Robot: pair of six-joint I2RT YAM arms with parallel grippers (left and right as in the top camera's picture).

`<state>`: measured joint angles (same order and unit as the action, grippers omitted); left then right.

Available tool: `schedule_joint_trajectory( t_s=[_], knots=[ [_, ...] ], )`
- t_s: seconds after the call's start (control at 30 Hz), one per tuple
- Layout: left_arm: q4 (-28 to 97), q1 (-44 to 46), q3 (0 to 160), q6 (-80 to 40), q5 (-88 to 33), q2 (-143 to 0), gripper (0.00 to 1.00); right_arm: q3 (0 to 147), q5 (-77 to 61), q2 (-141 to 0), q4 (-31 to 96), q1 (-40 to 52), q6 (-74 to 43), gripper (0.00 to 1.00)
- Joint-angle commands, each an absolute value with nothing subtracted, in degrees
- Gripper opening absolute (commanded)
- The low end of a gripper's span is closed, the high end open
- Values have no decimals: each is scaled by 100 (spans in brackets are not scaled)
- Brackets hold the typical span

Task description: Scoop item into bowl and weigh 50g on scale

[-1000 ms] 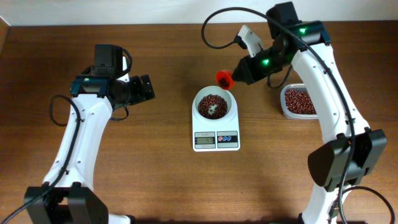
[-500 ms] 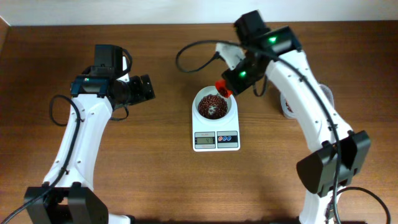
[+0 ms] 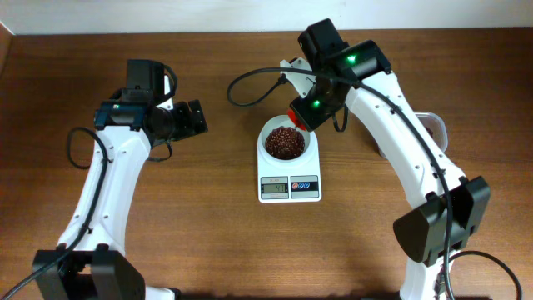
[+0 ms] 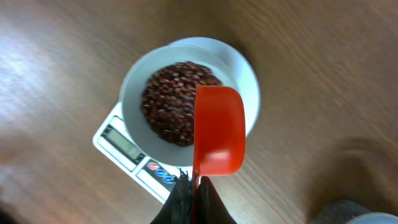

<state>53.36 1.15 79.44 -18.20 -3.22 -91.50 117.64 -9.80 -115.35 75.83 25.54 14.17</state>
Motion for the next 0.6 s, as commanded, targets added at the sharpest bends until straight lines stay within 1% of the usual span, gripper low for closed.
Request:
schedule_joint_trajectory(
  t_s=[0.0,0.2,0.3,0.57],
  knots=[
    [5328,132,7970,-1796,-364,-9205,99,11883,-1806,-11448,7564,2394,1450,4],
    [5328,132,7970,-1796,-364,-9203,99,11883,-3232,-11448,7566,1774,1452,4],
    [5325,132,7970,-1796,-364,-9203,99,11883,-3691,-11448,7570,1551,1452,4],
    [5325,132,7970,-1796,-364,-9203,99,11883,-3795,-11448,7572,1417,1452,4]
  ],
)
